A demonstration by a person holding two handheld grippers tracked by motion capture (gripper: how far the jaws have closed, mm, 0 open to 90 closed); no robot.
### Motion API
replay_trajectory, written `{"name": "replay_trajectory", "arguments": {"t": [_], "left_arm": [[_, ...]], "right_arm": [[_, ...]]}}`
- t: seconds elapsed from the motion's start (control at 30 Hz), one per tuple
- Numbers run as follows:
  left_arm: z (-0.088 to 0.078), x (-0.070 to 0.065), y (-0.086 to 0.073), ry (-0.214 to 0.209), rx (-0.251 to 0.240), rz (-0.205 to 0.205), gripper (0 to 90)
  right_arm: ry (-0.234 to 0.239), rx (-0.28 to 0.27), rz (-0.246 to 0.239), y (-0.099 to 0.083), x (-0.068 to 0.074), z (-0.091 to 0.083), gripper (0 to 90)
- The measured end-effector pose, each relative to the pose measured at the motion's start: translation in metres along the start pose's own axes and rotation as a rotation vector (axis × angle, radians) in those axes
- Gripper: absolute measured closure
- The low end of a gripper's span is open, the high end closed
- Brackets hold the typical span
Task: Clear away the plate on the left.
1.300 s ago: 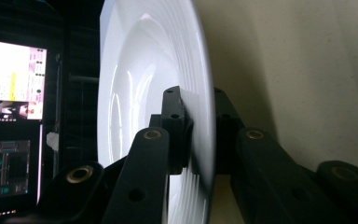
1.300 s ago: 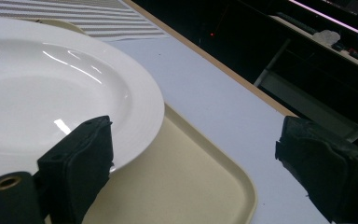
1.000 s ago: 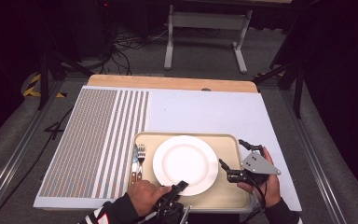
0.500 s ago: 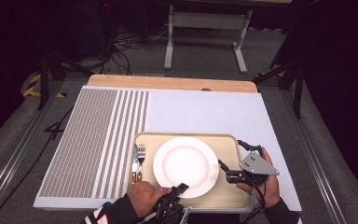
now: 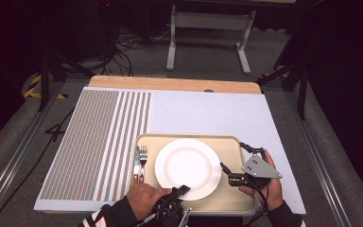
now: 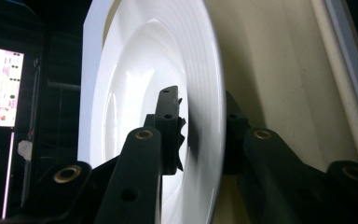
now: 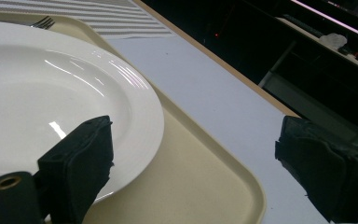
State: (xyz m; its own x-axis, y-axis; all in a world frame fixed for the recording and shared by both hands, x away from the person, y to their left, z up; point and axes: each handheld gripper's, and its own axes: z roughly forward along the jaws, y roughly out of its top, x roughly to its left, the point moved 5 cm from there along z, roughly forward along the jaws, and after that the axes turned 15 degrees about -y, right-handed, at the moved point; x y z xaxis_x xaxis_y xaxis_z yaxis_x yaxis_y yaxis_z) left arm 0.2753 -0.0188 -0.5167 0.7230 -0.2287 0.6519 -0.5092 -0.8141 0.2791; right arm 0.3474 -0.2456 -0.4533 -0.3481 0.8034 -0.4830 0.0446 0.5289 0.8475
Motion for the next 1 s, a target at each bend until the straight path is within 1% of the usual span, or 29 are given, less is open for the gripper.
{"name": "replay_trajectory", "arguments": {"t": [0.1,0.17,0.23,0.3,0.4,0.5,0.57,0.63,0.77,0.8,0.87,0.93,1.0], "left_arm": [[0.0,-0.001,0.0,-0.017,-0.003,-0.007,73.6],[0.0,-0.002,0.0,-0.03,-0.016,-0.023,72.6],[-0.001,-0.002,0.0,-0.034,-0.019,-0.012,71.9],[-0.003,-0.002,0.0,-0.05,-0.041,-0.027,70.4],[-0.005,-0.002,0.0,-0.07,-0.062,-0.04,68.7],[-0.009,-0.001,0.002,-0.075,-0.098,-0.064,66.6],[-0.01,0.0,0.002,-0.087,-0.113,-0.079,64.8],[-0.011,0.001,0.001,-0.087,-0.122,-0.089,63.1],[-0.012,0.002,0.001,-0.104,-0.155,-0.117,60.1],[-0.013,0.002,0.001,-0.107,-0.151,-0.122,59.3],[-0.013,0.003,0.001,-0.101,-0.162,-0.125,57.6],[-0.014,0.003,0.001,-0.109,-0.172,-0.133,55.8],[-0.015,0.003,0.001,-0.107,-0.179,-0.142,54.4]], "right_arm": [[0.006,0.005,0.008,-0.001,0.0,0.001,11.4],[0.011,0.006,0.01,-0.001,0.0,0.001,11.4],[0.014,0.008,0.008,-0.001,0.001,0.001,11.4],[0.017,0.008,0.008,-0.001,0.002,0.001,11.4],[0.02,0.008,0.008,-0.001,0.002,0.001,11.3],[0.021,0.009,0.009,-0.001,0.002,0.001,11.3],[0.02,0.009,0.008,-0.001,0.002,0.001,11.3],[0.021,0.009,0.009,-0.001,0.002,0.001,11.2],[0.023,0.008,0.008,-0.001,0.003,0.001,11.3],[0.024,0.008,0.007,-0.001,0.003,0.001,11.3],[0.024,0.006,0.006,-0.001,0.003,0.001,11.2],[0.025,0.007,0.005,-0.001,0.003,0.001,11.3],[0.025,0.007,0.003,0.0,0.003,0.001,11.3]]}}
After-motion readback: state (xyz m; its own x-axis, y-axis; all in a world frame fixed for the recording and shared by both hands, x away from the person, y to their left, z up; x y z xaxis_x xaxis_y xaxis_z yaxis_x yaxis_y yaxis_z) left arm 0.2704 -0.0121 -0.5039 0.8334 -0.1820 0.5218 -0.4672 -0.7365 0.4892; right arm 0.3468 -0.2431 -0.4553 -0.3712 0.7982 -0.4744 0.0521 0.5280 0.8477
